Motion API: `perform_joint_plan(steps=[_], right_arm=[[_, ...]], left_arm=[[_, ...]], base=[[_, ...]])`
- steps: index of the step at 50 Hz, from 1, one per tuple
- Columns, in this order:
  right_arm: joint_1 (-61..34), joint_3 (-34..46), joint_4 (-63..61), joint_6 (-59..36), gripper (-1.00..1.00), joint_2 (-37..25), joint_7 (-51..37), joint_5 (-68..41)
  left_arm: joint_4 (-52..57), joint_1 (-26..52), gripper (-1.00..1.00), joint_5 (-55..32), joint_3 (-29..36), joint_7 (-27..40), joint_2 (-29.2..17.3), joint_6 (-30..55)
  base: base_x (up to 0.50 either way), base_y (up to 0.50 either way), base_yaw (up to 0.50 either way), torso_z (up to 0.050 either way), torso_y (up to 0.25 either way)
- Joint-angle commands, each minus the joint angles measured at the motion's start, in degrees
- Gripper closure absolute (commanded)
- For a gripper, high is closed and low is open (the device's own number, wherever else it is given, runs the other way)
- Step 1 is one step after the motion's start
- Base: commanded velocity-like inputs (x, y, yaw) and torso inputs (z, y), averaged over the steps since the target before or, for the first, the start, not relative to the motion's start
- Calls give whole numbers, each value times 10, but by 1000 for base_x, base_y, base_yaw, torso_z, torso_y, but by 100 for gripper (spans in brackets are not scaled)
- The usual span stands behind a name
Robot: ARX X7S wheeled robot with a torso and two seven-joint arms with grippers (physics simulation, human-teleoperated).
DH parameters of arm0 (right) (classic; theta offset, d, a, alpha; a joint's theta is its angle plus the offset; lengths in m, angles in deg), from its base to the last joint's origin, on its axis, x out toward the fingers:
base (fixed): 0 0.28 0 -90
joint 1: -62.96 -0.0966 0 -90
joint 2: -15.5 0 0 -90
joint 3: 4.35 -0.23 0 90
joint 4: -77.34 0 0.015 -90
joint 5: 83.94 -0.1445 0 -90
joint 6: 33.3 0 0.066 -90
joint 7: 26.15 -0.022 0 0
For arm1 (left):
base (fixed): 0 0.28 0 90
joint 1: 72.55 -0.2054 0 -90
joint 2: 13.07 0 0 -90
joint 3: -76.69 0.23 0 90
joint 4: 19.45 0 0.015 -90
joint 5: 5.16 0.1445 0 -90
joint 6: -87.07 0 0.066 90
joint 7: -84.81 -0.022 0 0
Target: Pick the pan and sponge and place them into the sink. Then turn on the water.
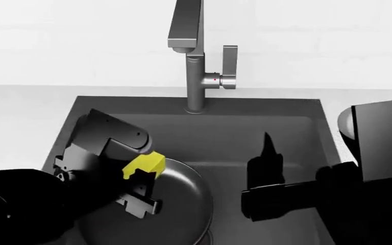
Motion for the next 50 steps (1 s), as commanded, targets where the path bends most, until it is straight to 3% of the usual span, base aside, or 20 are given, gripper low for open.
perform_joint_plan(steps=[1, 23, 24, 37, 50], right_arm=[[18, -16, -17, 13, -100, -13, -8, -9], [38, -22, -22, 24, -100, -15, 3, 6], [39, -22, -22, 25, -100, -14, 4, 8], [33, -12, -10, 27, -100, -2, 12, 34], [1, 23, 27, 48, -100, 47, 51, 156]], left_arm=[[-120, 32, 100, 43, 57, -42, 49, -53], [-163, 22, 100, 50, 79, -47, 62, -64], [-160, 23, -100, 49, 79, -46, 61, -63], [-116, 19, -100, 27, 56, -21, 44, -44], [88, -24, -100, -49, -70, 95, -26, -6]], base=[[0, 0, 0, 0, 0], [0, 0, 0, 0, 0], [0, 0, 0, 0, 0], [0, 0, 0, 0, 0], [0, 0, 0, 0, 0]])
